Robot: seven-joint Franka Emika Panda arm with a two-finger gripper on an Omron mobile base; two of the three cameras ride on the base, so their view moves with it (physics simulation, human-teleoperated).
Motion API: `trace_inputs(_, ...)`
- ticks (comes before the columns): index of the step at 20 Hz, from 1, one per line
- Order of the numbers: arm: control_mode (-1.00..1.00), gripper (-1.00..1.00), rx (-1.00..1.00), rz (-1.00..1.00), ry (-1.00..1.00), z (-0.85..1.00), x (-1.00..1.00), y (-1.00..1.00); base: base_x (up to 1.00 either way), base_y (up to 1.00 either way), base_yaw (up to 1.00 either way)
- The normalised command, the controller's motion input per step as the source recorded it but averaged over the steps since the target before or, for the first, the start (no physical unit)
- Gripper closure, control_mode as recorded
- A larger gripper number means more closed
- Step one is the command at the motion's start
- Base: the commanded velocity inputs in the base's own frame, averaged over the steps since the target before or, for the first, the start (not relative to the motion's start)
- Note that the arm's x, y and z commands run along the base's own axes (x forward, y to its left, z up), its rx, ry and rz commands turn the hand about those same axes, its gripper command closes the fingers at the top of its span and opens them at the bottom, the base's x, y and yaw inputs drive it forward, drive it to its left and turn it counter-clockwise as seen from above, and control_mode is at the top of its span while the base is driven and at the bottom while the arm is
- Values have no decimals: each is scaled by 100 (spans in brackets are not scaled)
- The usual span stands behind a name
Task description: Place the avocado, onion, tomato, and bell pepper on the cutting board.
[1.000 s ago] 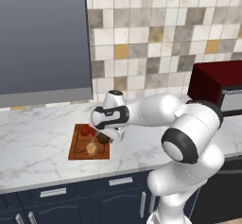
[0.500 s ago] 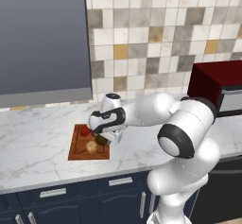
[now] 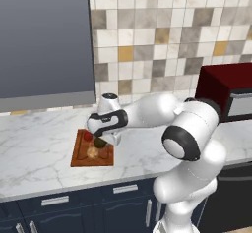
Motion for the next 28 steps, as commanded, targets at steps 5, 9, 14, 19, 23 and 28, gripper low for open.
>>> trace_inputs(5,-100,-100,1,-2,-3,43,-24,0,0,0,0)
trace_inputs(9,-100,-100,2,-1,0,77,-27,0,0,0,0)
trace_inputs(14,-100,-100,7,0,-11,69,-59,-24,0,0,0)
trace_inputs(19,-100,-100,15,0,-28,58,-74,-45,0,0,0)
trace_inputs(23,-100,-100,19,0,-35,41,-66,-38,0,0,0)
trace_inputs(28,-100,-100,19,0,-40,10,-41,-29,0,0,0)
